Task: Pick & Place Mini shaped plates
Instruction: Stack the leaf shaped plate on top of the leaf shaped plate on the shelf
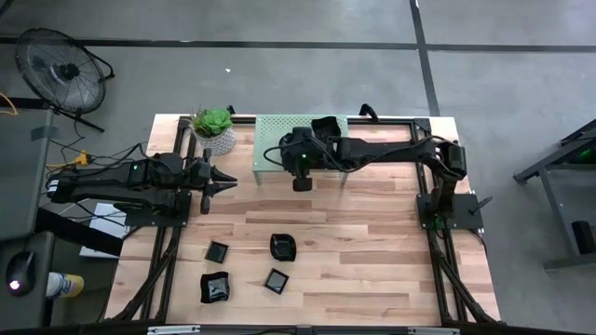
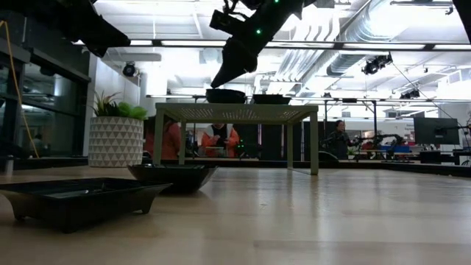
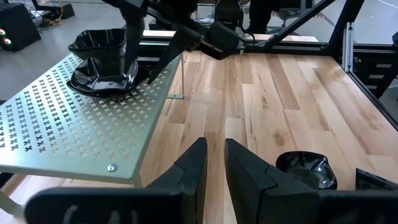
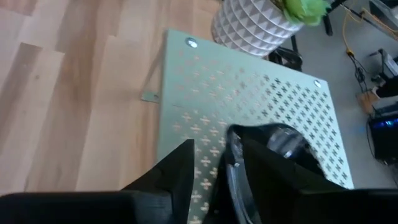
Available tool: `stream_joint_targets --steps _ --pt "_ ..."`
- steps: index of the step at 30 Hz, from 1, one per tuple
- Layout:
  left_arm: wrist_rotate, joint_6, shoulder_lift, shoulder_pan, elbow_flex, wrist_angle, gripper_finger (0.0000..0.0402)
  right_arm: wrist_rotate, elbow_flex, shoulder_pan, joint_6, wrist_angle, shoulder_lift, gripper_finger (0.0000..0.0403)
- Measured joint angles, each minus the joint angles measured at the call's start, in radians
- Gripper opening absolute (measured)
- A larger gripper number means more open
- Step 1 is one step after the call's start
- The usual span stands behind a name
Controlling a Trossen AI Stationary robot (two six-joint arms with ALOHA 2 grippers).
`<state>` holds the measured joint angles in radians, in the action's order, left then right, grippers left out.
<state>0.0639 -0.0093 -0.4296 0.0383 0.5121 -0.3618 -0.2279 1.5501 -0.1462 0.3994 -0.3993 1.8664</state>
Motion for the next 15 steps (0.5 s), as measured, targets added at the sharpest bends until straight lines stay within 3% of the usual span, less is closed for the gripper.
stream_joint_targets --steps 6,15 --pt "0.0 0.0 0.0 0.0 0.0 0.0 0.0053 0.01 -0.002 -0.015 -0.002 0.001 0.019 0.0139" --pt "0.0 0.0 0.0 0.0 0.0 -0.001 0.0053 -0.003 -0.002 -0.016 0.002 0.026 0.023 0.011"
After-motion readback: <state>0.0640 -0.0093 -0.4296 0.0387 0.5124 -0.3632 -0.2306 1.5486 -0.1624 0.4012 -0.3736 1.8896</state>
